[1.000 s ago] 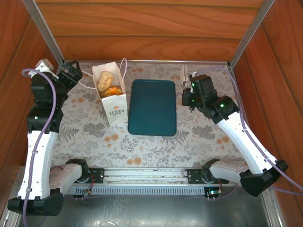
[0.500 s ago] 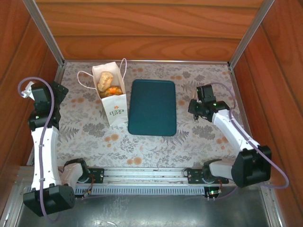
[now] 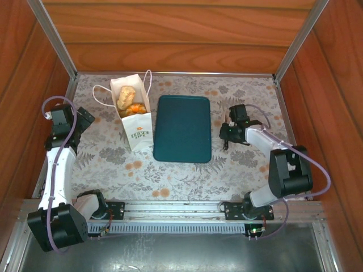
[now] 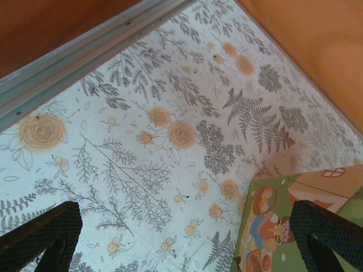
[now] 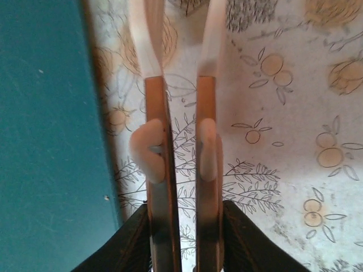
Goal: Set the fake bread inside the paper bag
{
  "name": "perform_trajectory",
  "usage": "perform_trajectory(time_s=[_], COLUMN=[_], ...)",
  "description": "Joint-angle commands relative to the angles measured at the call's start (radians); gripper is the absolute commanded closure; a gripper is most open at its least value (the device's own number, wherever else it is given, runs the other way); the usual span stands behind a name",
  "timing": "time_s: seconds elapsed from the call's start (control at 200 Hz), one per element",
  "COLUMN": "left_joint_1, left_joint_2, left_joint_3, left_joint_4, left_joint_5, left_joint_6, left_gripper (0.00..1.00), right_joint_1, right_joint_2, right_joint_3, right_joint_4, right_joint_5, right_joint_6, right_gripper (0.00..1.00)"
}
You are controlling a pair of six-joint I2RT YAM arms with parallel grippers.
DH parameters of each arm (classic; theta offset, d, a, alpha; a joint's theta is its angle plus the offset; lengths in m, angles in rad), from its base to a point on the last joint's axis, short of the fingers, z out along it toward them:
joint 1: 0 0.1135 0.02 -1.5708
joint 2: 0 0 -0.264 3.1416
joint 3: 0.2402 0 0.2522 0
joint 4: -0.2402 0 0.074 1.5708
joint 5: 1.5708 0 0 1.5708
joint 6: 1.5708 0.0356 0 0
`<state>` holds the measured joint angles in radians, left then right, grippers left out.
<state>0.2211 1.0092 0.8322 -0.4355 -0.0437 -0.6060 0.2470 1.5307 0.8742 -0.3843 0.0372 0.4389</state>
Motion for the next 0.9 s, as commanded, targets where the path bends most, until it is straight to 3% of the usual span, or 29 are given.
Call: perform_trajectory(time_s=[0.0,0.08,0.27,0.445,0.655,0.895], left_joint_1=[0.005,0.005,0.004,0.004,-0.008,-0.193], left_joint_2=[-0.002,-0.005,-0.004,-0.001,0.012,-0.018], left_joint_3=[-0.017,-0.026,-0.04,-0.048,-0.062,-0.209], left_joint_4=[0.055,0.068,0.101,0.136,0.206,0.447], left_joint_5=[0.033,0.04,0.06,0.088,0.08,-0.208], left_joint_6=[0.031,0.035,0.036,0.042,0.059,0.235], left_gripper=[0.0,0.0,0.0,0.0,0.0,0.0], right_joint_1=[-0.012,-0.015,-0.017,-0.018,-0.031,-0.046], right_joint_2=[0.038,0.063,0.074,0.009,-0.142,-0.272], right_joint_3=[-0.003,-0.007,-0.006,0.009,0.053,0.065], right_joint_4=[0.019,0.017,0.009,-0.025,-0.098,-0.074], right_joint_5=[-0.03,-0.035,-0.062,-0.078,-0.05,0.14], right_joint_6=[0.016,0.024,0.032,0.031,0.025,-0.013], right_gripper=[0.61,0.55,0.3,0.0,0.0,0.0])
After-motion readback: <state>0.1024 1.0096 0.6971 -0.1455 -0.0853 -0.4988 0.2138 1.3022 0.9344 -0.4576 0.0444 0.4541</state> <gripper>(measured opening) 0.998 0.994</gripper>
